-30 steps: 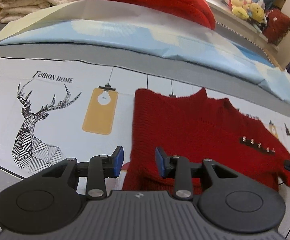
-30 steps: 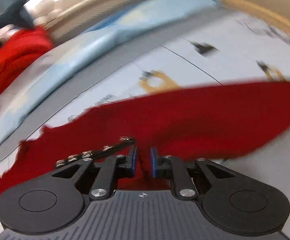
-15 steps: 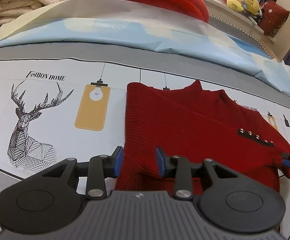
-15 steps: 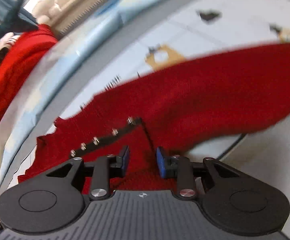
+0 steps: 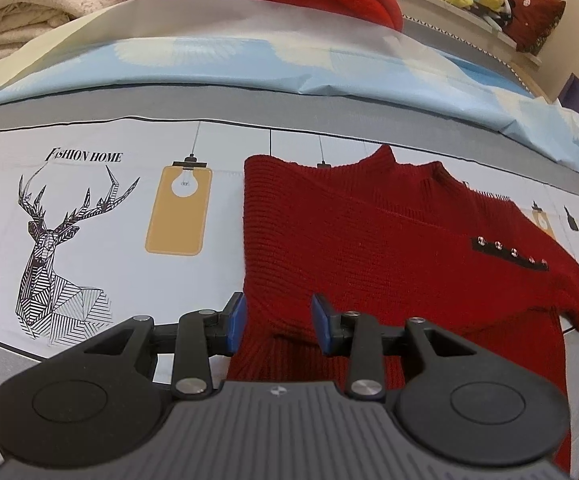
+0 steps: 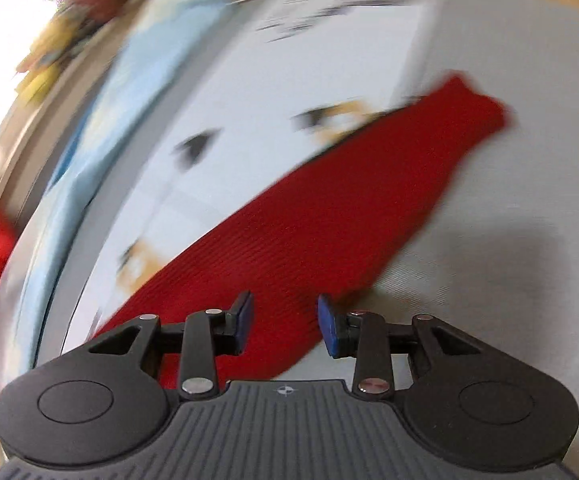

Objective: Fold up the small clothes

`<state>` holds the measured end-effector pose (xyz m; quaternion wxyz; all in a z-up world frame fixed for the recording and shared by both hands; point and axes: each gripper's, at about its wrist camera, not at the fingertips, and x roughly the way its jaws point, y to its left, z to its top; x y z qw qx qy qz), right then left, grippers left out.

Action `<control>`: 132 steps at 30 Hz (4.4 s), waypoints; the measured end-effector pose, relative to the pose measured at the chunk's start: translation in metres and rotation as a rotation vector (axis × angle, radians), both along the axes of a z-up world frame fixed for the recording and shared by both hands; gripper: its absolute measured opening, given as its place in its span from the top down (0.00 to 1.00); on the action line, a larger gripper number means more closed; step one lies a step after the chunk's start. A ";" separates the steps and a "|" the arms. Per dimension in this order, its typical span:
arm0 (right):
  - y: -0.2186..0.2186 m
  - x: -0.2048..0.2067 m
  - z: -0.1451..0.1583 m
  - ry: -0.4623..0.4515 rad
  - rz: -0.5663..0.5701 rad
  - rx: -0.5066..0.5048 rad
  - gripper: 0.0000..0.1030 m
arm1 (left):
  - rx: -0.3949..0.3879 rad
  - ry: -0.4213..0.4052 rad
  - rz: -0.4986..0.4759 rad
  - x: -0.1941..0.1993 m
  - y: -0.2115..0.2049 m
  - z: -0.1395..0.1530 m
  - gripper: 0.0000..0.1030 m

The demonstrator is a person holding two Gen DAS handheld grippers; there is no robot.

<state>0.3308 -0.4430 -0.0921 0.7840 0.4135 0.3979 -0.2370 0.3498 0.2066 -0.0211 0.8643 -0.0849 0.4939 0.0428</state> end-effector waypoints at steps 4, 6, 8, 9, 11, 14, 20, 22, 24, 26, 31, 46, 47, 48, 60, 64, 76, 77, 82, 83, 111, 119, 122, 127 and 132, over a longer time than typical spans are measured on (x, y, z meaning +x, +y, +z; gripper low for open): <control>-0.042 -0.014 -0.026 0.015 -0.133 0.034 0.61 | 0.012 0.010 -0.011 0.000 -0.004 -0.004 0.61; -0.057 -0.022 -0.037 0.018 -0.190 0.044 0.60 | 0.013 0.011 -0.017 -0.001 -0.007 -0.005 0.61; -0.066 -0.027 -0.042 -0.017 -0.211 0.046 0.61 | 0.015 0.012 -0.025 -0.001 -0.009 -0.005 0.61; -0.068 -0.027 -0.042 -0.034 -0.208 0.035 0.61 | 0.015 0.012 -0.029 -0.001 -0.010 -0.005 0.61; -0.068 -0.022 -0.041 -0.046 -0.174 -0.029 0.63 | 0.018 0.009 -0.036 -0.002 -0.012 -0.004 0.61; -0.061 -0.013 -0.042 -0.026 -0.131 -0.117 0.81 | 0.020 0.009 -0.035 -0.001 -0.011 -0.005 0.61; -0.033 0.007 -0.004 -0.082 -0.101 -0.319 0.89 | 0.019 0.005 -0.026 0.000 -0.005 -0.003 0.61; 0.000 0.018 0.028 -0.150 -0.041 -0.454 0.89 | 0.016 0.003 -0.019 -0.001 -0.002 -0.001 0.61; 0.057 0.027 0.062 -0.276 0.091 -0.583 0.89 | 0.011 -0.004 -0.012 -0.003 0.000 0.003 0.61; 0.128 0.030 0.090 -0.435 0.276 -0.654 0.89 | 0.006 -0.011 -0.005 -0.003 0.003 0.006 0.61; 0.282 0.010 0.101 -0.725 0.767 -0.355 0.77 | -0.006 -0.021 0.015 -0.003 0.011 0.011 0.61; 0.260 -0.007 0.107 -0.261 0.830 -0.134 0.54 | -0.094 0.012 0.067 -0.004 0.029 0.000 0.61; 0.246 -0.009 0.105 -0.276 0.796 -0.161 0.54 | -0.097 0.017 0.072 -0.004 0.029 -0.002 0.61; 0.242 -0.002 0.098 -0.273 0.776 -0.184 0.54 | -0.101 0.020 0.079 -0.004 0.030 -0.005 0.61; 0.194 0.023 0.066 -0.095 0.623 0.013 0.54 | -0.335 -0.007 0.171 0.008 0.036 -0.042 0.63; 0.198 0.026 0.064 -0.088 0.660 0.022 0.54 | -0.384 0.004 0.214 0.013 0.035 -0.063 0.63; 0.197 0.042 0.043 -0.036 0.626 0.016 0.54 | -0.297 -0.081 0.167 0.018 0.037 -0.045 1.00; 0.198 0.043 0.042 -0.032 0.622 0.016 0.54 | -0.282 -0.107 0.165 0.017 0.038 -0.037 1.00; 0.203 0.046 0.037 -0.029 0.628 0.006 0.54 | -0.141 -0.124 0.170 0.016 0.033 -0.018 0.99; 0.203 0.047 0.035 -0.026 0.627 0.003 0.54 | -0.127 -0.097 0.171 0.017 0.031 -0.021 1.00; 0.192 0.026 0.017 0.012 0.609 -0.343 0.50 | 0.072 -0.236 0.127 -0.041 0.007 0.031 0.88; 0.187 -0.069 0.128 -0.270 0.636 -0.428 0.51 | 0.084 -0.270 0.080 -0.121 -0.013 0.073 0.67; 0.177 -0.120 0.153 -0.338 0.652 -0.460 0.49 | 0.103 -0.275 0.070 -0.169 -0.021 0.079 0.66; 0.160 -0.196 0.159 -0.354 0.649 -0.475 0.47 | 0.103 -0.227 0.054 -0.233 -0.034 0.078 0.66; 0.150 -0.249 0.136 -0.338 0.646 -0.447 0.47 | 0.126 -0.215 0.017 -0.282 -0.045 0.075 0.66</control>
